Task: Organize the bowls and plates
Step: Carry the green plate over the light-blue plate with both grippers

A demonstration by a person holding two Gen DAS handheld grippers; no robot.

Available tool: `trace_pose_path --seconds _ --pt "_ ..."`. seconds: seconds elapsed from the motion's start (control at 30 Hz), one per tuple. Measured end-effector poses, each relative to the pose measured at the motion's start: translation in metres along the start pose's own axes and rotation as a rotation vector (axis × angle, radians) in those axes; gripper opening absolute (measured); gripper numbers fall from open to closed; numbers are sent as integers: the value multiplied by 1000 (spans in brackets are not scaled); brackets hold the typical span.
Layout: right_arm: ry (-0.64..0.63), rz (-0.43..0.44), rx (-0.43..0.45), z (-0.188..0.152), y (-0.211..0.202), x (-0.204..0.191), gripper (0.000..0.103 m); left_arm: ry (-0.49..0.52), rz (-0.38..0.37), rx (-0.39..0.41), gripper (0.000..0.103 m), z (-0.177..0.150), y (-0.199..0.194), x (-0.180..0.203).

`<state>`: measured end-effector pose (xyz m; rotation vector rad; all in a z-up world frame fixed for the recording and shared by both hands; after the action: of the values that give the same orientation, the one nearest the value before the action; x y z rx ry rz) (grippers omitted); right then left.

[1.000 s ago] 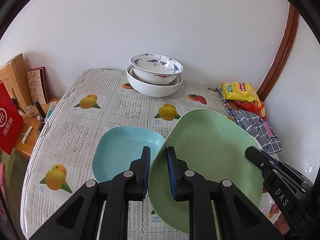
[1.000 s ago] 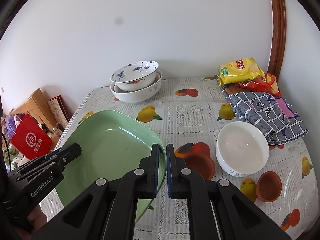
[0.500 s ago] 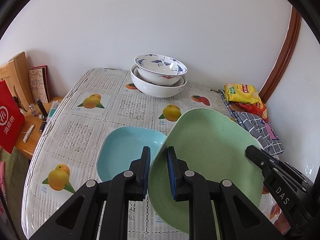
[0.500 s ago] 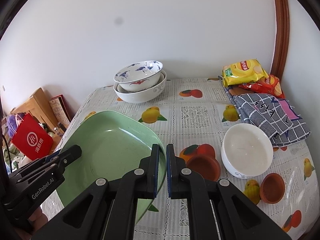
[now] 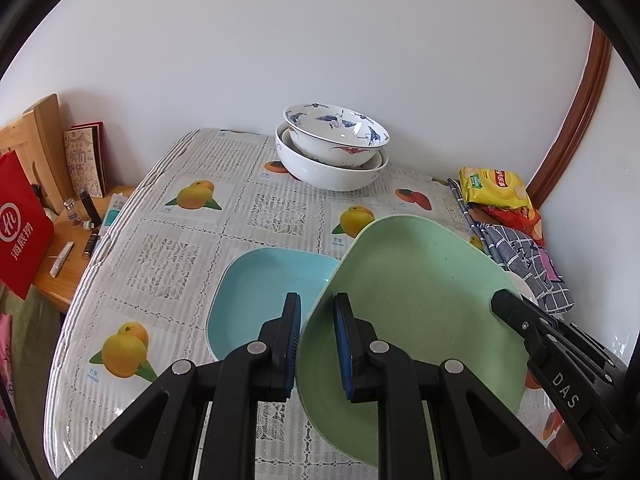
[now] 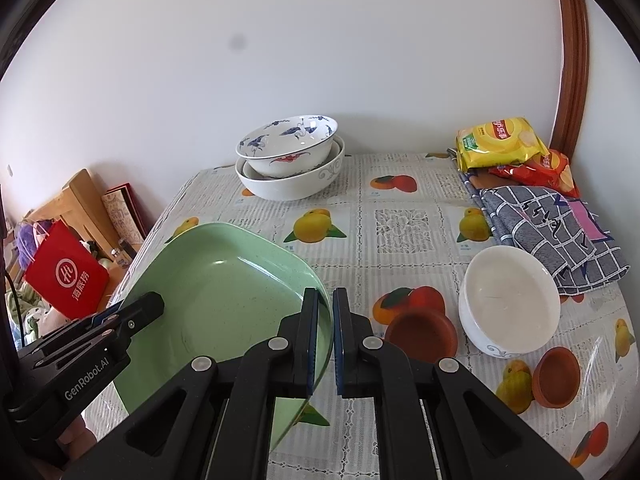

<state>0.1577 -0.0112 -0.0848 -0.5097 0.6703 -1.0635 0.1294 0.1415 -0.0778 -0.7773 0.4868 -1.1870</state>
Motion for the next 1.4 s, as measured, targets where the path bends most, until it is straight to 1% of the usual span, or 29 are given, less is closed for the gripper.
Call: trace_pose_path --seconds 0.53,1.4 --pt "-4 13 -23 1 14 -3 7 -10 15 -18 17 -2 10 -9" --pt "-16 20 -75 2 46 -10 8 -50 23 -71 17 -3 39 -25"
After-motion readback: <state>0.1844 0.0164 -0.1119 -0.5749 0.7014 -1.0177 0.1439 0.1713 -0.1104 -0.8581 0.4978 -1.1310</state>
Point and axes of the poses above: each gripper's, at about its wrist camera, not at the fingertips, and y roughly the way its jaws point, x to its right, z to its top, the point moved 3 cm from there along y, roughly the way its jaws point, and after that the axes turned 11 degrees about z, right-handed, at the moved point
